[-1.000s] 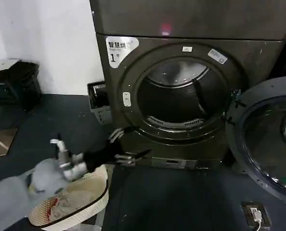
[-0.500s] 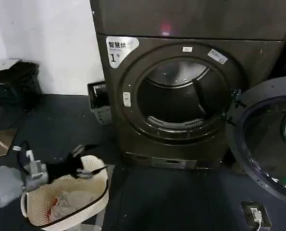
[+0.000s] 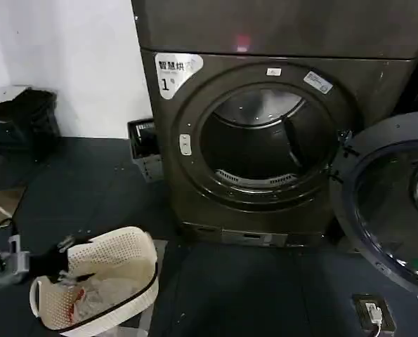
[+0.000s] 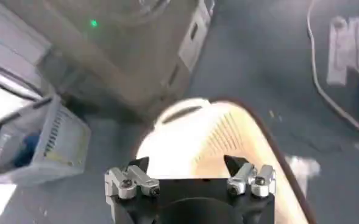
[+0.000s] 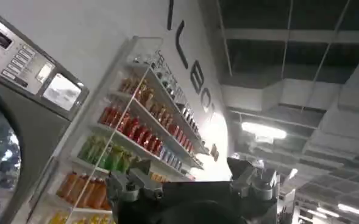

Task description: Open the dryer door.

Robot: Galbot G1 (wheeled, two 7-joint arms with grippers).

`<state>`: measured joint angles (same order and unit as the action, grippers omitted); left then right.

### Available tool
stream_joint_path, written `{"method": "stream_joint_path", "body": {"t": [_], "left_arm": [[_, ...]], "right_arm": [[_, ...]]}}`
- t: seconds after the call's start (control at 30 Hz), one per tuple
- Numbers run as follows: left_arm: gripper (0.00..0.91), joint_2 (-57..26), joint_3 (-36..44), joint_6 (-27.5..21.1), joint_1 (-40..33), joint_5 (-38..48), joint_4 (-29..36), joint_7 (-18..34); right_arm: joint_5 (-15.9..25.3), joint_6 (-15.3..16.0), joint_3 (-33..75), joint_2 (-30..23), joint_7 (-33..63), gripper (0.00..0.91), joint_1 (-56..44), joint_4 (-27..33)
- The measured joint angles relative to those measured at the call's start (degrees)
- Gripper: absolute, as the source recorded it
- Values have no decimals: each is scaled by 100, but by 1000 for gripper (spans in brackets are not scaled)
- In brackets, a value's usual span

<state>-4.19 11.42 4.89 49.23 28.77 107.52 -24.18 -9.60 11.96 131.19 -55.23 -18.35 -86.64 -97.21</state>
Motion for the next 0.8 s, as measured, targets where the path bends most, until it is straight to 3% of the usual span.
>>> {"method": "stream_joint_path", "body": {"t": [0.37,0.8], "left_arm": [[907,-366,-656,-65,964,-464,-446,-356],[907,-371,-774,-402,1110,-1086,-569,-794]], "right_arm": [[-7,-43,21,-36,-12,907,-20,76],[-8,-46,40,-55,-26,907,-29,61]]}}
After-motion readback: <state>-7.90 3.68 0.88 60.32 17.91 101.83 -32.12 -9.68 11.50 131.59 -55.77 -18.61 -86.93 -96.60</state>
